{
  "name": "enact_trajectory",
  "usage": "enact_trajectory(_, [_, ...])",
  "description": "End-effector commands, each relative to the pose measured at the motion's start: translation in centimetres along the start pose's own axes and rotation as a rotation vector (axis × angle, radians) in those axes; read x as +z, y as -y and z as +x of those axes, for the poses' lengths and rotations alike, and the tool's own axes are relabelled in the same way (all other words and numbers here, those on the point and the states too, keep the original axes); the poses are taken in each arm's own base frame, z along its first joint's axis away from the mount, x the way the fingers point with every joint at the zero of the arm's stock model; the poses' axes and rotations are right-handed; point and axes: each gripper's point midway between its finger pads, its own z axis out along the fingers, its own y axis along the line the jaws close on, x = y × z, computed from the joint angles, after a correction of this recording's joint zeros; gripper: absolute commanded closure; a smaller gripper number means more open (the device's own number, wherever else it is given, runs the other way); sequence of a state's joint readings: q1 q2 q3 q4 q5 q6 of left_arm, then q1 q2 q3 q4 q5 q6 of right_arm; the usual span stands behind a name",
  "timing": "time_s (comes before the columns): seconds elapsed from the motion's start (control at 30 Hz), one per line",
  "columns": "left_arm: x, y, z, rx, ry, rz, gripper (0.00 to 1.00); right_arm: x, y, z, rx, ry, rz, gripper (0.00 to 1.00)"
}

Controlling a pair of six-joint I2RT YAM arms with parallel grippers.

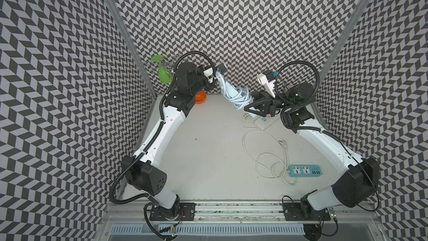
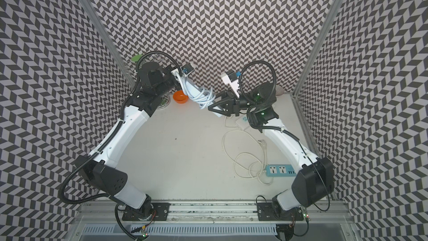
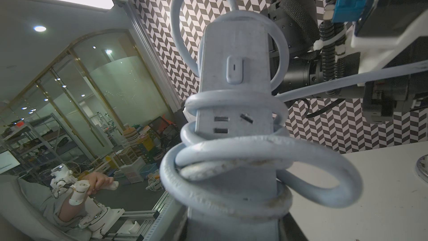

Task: Wrap the cord around the power strip
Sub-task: Wrap the power cord around the power strip.

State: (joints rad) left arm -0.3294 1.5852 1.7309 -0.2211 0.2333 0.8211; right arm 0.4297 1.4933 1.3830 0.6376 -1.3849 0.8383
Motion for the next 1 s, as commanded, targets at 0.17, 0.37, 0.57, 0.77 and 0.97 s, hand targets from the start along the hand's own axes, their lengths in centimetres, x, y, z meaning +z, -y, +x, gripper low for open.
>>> enact_trajectory(0.17, [-6.5, 6.4, 2.5, -0.261, 0.290, 0.340, 0.76, -0.6, -9.3, 0.4, -0.389, -0.216, -0.221, 1.00])
enact_trajectory(0.37, [-8.8, 9.8, 2.0, -0.398, 0.465, 0.494, 0.79, -0.9, -9.9, -0.3, -0.410, -0.207, -0.217, 1.00])
enact_trajectory(0.57, [-10.5, 12.3, 1.6, -0.465, 0.519, 0.570, 0.78, -1.1, -9.9, -0.5, -0.415, -0.203, -0.209, 1.00])
enact_trajectory(0.77, [-11.4, 14.1, 2.4, -0.498, 0.501, 0.576, 0.65, -1.2, -9.8, -0.8, -0.420, -0.199, -0.202, 1.00])
enact_trajectory(0.97, [-10.6, 14.2, 2.4, -0.479, 0.492, 0.602, 0.95, -1.2, -10.0, -1.0, -0.425, -0.196, -0.199, 1.00])
